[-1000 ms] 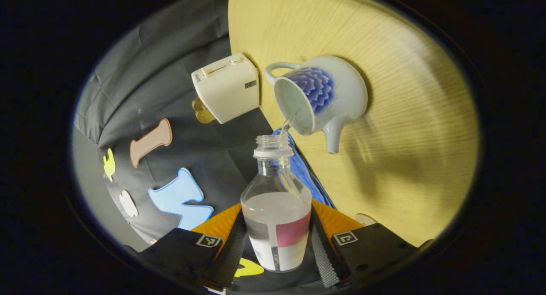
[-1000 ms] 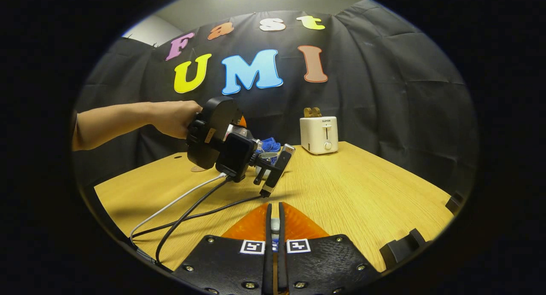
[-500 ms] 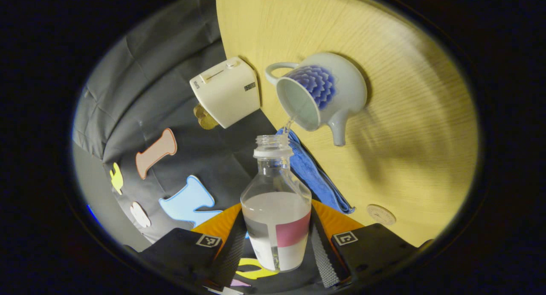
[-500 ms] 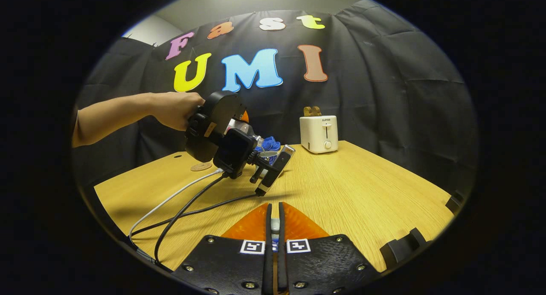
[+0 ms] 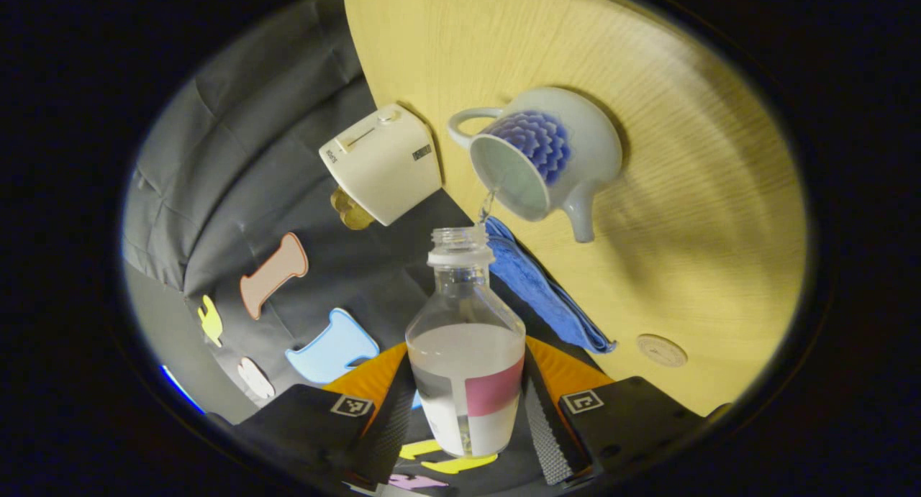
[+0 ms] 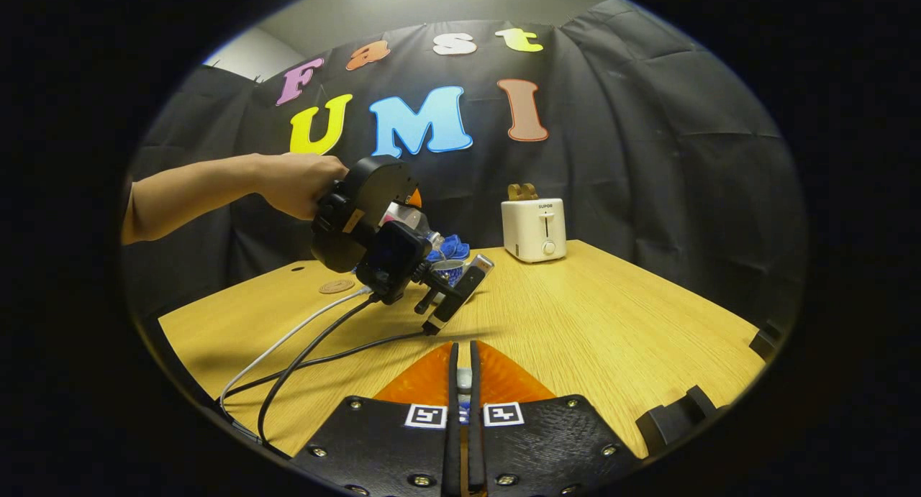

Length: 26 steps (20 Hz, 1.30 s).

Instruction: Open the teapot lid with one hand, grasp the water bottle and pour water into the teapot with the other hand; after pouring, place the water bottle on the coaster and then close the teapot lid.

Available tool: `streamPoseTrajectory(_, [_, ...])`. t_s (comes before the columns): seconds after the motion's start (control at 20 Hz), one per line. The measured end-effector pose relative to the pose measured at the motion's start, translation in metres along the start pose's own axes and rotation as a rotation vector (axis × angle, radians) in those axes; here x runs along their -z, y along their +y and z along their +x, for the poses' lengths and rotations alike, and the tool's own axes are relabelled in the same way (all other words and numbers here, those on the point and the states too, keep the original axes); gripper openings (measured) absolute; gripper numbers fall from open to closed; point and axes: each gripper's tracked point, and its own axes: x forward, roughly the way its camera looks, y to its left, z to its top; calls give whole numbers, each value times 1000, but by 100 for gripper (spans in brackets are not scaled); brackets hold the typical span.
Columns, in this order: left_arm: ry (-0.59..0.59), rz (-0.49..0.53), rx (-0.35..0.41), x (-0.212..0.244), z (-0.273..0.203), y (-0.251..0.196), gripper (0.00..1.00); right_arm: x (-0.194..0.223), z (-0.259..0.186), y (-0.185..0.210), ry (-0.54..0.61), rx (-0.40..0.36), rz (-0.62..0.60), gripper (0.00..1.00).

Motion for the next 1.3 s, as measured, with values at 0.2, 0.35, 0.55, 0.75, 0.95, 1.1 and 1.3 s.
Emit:
streamPoseTrajectory(0.2, [5, 21, -6, 2, -3, 5, 87, 1, -1, -1, -1, -1, -2, 4])
streamPoseTrajectory(0.35, [6, 32, -12, 3, -1, 8, 87, 0, 0, -1, -1, 0, 0, 4])
streamPoseTrajectory(0.55, [1, 27, -1, -2, -2, 4, 87, 1, 0, 0, 1, -1, 0, 4])
streamPoseTrajectory(0.75, [-3, 34, 2, -6, -1, -1, 87, 1, 2, -2, 5, 0, -3, 4])
streamPoseTrajectory(0.95, [-11, 26, 7, -7, 0, -3, 87, 0, 3, 0, 6, -1, -2, 4])
streamPoseTrajectory(1.1, [-30, -24, 17, -10, 1, -7, 87, 1, 3, -1, 6, 0, -5, 4])
streamPoseTrajectory(1.3, [-44, -81, 23, -11, 0, -12, 87, -1, 2, 3, 7, -6, -4, 4])
